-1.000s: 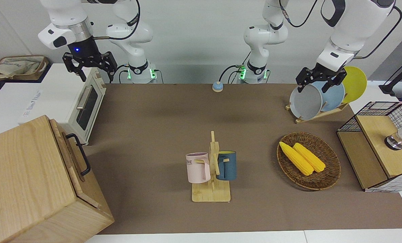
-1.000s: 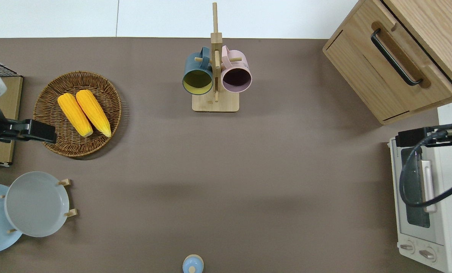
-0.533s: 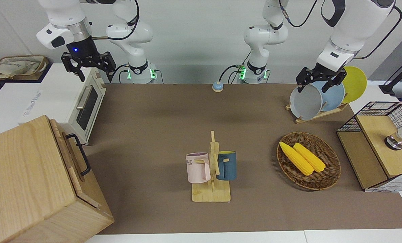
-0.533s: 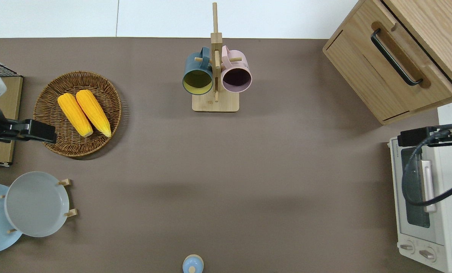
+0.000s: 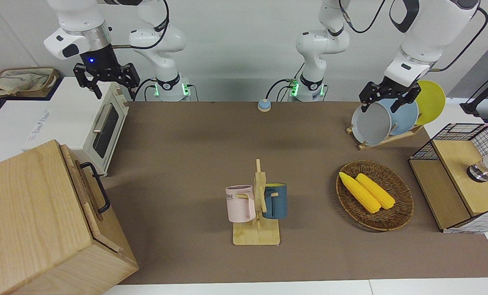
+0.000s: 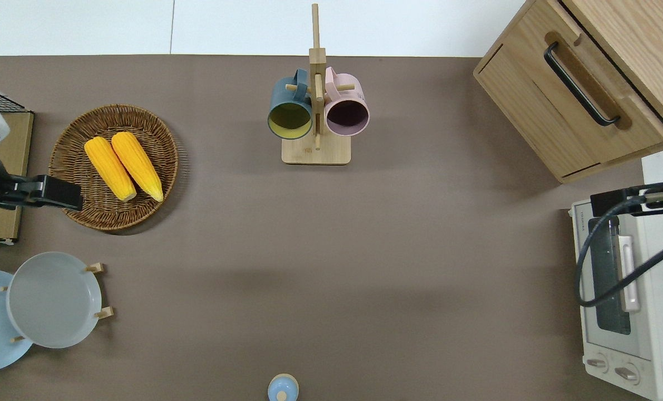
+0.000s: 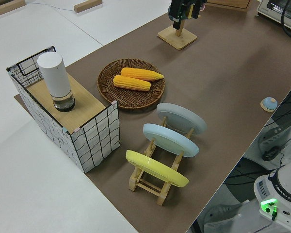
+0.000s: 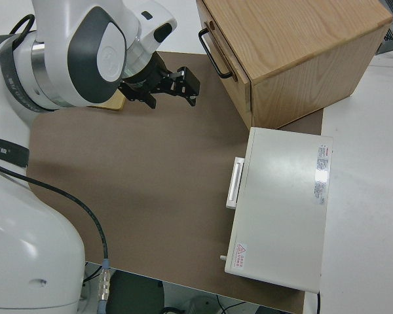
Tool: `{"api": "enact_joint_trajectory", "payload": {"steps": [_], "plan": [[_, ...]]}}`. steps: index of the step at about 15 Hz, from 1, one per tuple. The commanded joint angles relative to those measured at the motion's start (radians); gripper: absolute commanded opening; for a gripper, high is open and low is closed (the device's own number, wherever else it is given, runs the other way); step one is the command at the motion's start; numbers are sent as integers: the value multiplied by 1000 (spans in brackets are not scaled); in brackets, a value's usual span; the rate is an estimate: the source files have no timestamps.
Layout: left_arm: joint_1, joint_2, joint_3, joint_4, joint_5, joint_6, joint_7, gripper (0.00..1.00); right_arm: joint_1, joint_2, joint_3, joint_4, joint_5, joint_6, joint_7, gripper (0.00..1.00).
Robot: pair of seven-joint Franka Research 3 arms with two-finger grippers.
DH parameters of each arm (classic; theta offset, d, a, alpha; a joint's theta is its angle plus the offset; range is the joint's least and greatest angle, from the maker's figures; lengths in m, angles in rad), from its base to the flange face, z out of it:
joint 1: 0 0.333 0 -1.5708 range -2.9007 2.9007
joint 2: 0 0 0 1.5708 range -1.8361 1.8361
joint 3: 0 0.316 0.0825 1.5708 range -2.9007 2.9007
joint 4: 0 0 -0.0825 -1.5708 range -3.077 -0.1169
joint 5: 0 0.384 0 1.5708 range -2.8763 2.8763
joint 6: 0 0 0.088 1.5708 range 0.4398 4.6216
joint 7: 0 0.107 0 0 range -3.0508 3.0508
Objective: Slide drawer open with right arm
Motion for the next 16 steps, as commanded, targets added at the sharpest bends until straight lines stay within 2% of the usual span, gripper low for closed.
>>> {"api": "enact_joint_trajectory", "payload": {"steps": [1, 6, 10, 13, 16], "plan": [[-7, -4, 0, 10, 18, -18, -10, 993, 77, 25, 5, 10, -170, -14, 8, 990], [-7, -4, 0, 10, 18, -18, -10, 993, 108, 69, 7, 1, -351, -14, 2, 990], [-7, -4, 0, 9, 18, -18, -10, 993, 168, 109, 8, -1, -499, -12, 3, 990], [-7, -4, 0, 10, 18, -18, -10, 993, 232, 150, 8, -1, -656, -12, 10, 990], [-7, -4, 0, 9, 18, -18, -10, 993, 258, 190, 8, -2, -781, 0, 13, 990]]}}
